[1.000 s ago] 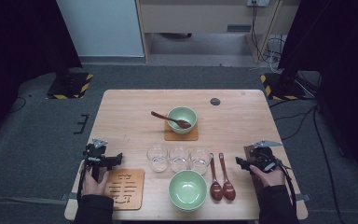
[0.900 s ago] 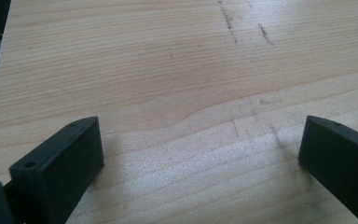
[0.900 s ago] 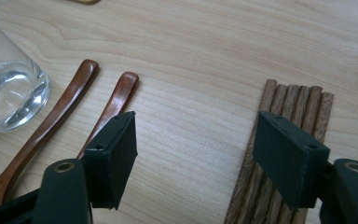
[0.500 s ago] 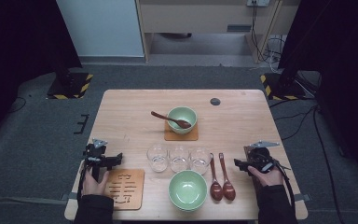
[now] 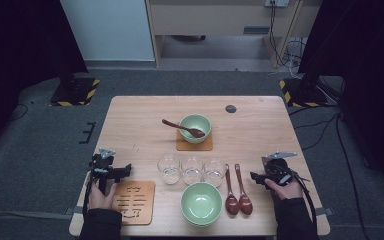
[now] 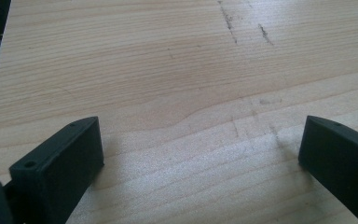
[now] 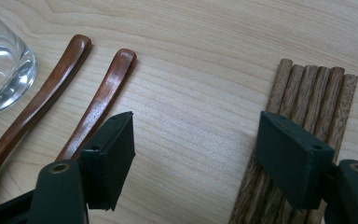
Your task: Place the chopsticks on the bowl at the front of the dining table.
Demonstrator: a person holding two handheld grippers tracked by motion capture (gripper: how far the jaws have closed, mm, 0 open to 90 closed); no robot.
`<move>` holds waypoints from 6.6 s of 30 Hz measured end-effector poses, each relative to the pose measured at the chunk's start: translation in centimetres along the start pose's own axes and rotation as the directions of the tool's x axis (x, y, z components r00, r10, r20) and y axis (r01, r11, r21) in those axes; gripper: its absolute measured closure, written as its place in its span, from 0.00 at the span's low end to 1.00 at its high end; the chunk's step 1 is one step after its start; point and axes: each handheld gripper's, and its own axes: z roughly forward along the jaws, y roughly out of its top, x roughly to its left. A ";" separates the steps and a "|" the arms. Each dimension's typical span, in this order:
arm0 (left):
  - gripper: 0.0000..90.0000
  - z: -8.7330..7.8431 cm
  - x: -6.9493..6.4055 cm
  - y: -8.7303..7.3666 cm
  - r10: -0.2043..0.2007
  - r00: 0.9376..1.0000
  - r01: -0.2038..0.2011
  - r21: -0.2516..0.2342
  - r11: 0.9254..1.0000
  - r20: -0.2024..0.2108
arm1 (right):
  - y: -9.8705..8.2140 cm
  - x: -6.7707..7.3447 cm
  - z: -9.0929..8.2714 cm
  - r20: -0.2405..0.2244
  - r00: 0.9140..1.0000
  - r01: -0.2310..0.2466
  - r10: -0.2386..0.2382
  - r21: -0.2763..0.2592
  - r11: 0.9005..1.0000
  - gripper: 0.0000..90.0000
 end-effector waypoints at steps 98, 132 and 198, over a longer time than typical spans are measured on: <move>0.00 0.0 0.0 0.0 0.000 1.000 0.000 0.000 1.000 0.000 | -0.3 1.6 0.2 0.061 0.990 0.120 -0.125 0.072 0.990 0.92; 0.00 0.0 0.0 0.0 0.000 1.000 0.000 0.000 1.000 0.000 | -1.3 1.8 -0.6 0.048 0.995 0.085 -0.085 0.004 0.996 0.84; 0.00 0.1 0.0 0.1 0.002 1.000 -0.002 0.000 1.000 0.001 | -0.4 2.0 1.2 0.058 0.996 0.068 -0.067 -0.024 0.997 0.92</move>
